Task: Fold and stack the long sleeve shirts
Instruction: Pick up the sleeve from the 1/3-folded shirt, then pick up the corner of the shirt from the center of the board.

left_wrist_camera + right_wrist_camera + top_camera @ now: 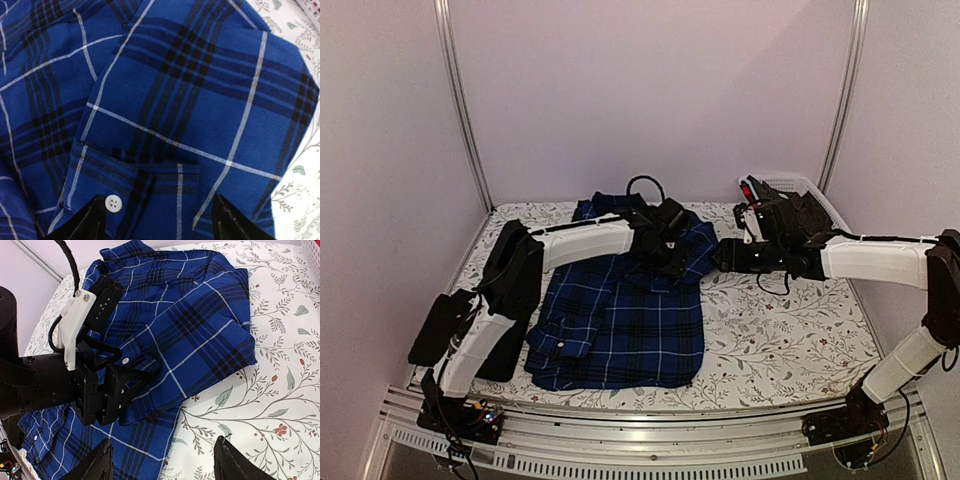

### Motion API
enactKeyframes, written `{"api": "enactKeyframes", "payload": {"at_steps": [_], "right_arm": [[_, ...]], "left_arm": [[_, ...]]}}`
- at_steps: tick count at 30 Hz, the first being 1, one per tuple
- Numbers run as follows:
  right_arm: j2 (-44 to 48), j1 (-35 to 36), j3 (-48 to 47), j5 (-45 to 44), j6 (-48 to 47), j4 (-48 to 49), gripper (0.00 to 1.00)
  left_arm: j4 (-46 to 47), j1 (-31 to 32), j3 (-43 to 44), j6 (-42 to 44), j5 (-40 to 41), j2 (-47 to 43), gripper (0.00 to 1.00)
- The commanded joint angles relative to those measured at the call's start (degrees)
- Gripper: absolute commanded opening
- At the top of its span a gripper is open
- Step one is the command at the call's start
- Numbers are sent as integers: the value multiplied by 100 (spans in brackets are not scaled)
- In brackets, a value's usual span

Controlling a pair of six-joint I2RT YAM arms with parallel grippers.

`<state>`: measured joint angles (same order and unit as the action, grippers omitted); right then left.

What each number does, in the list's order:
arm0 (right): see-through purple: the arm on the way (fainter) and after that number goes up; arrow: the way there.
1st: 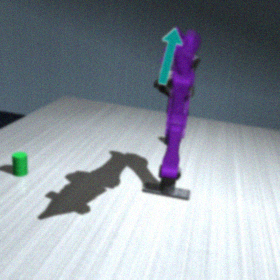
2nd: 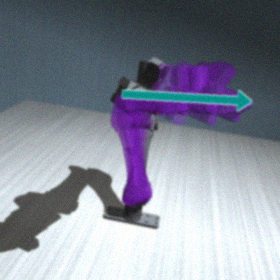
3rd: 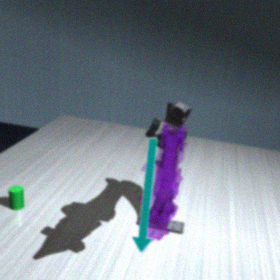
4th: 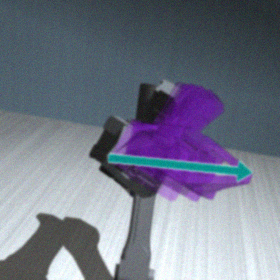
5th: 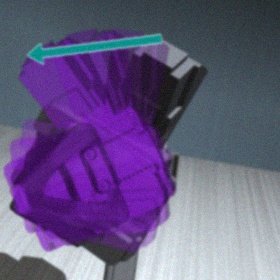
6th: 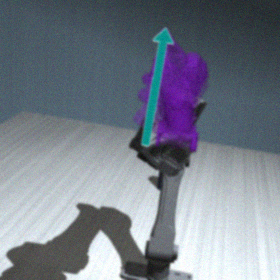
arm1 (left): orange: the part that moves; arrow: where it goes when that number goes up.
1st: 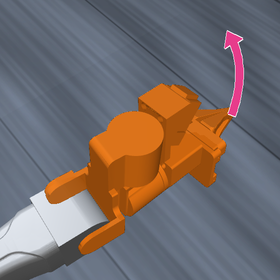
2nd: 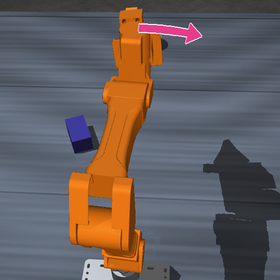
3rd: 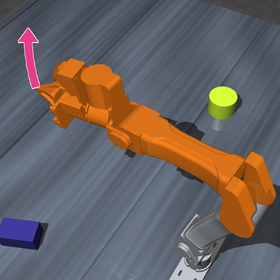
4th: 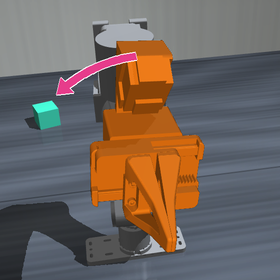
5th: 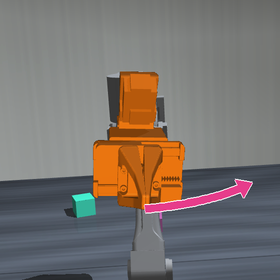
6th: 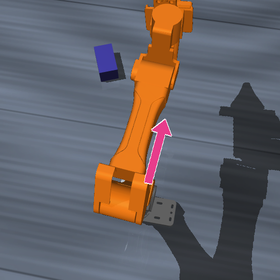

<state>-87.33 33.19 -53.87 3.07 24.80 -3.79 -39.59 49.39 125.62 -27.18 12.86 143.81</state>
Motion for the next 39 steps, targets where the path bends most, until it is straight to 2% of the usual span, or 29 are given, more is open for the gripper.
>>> {"api": "enactKeyframes", "payload": {"at_steps": [1,5,10,14,20,22,24,32,39], "right_arm": [[248,-32,104,-20,104,180,68],[277,-32,121,-110,113,182,68],[342,-32,155,-171,131,179,68],[348,-32,178,-132,119,177,65],[328,-32,261,29,105,184,62],[307,-32,263,95,103,134,61],[279,-32,265,156,104,68,61],[26,-32,334,356,245,57,59],[-514,14,157,681,376,180,56]], "left_arm": [[-339,79,176,343,261,202,72],[-291,97,234,498,216,280,71],[-158,106,226,587,209,275,64],[-53,98,226,601,294,231,47],[161,38,188,592,645,-62,9],[248,-14,114,571,719,-267,3],[427,-91,-82,551,764,-578,0],[1216,-672,-1172,399,560,-2050,0],[2266,-1060,-2381,583,552,-3261,0]]}}
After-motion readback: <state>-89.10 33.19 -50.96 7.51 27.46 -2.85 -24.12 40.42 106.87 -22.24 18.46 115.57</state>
